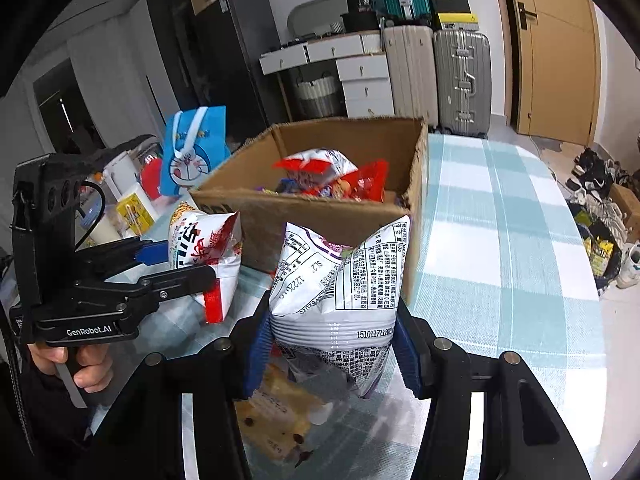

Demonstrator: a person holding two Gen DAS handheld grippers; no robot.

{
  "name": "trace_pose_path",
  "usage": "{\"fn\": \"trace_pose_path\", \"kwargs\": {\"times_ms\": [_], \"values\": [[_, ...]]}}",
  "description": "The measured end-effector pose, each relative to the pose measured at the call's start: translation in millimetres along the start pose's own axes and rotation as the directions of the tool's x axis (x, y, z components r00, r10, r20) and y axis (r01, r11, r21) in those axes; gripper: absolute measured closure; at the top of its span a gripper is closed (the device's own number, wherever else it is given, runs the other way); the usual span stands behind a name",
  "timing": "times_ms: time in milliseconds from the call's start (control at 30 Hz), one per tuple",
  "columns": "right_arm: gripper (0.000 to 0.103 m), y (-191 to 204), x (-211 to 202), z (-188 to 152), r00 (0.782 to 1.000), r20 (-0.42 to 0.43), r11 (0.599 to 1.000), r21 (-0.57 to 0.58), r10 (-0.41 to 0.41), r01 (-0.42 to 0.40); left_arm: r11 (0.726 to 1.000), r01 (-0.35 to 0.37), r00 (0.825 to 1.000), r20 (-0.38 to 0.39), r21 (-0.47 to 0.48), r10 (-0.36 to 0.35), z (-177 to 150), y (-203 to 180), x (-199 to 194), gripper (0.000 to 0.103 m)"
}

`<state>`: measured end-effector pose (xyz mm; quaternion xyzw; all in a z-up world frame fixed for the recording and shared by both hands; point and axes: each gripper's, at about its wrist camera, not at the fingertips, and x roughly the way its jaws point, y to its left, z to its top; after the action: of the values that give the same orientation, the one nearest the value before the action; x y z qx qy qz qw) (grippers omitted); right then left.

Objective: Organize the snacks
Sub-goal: 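Grasp the orange noodle bag with the left tool while the right tool grasps the white-purple bag, then lift both bags and lower them into the box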

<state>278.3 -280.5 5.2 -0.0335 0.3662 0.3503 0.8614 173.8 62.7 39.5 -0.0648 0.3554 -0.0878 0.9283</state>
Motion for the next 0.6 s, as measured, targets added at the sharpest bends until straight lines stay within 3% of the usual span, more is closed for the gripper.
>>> {"fn": "trace_pose_path", "kwargs": {"times_ms": [600], "values": [[0.049, 4.2, -35.6, 12.0, 0.988, 0.153, 0.999, 0.029, 0.014, -0.019, 0.999, -0.027, 0.995, 0.09, -0.038, 0.031, 11.0, 2.9, -41.8, 0.048]]}}
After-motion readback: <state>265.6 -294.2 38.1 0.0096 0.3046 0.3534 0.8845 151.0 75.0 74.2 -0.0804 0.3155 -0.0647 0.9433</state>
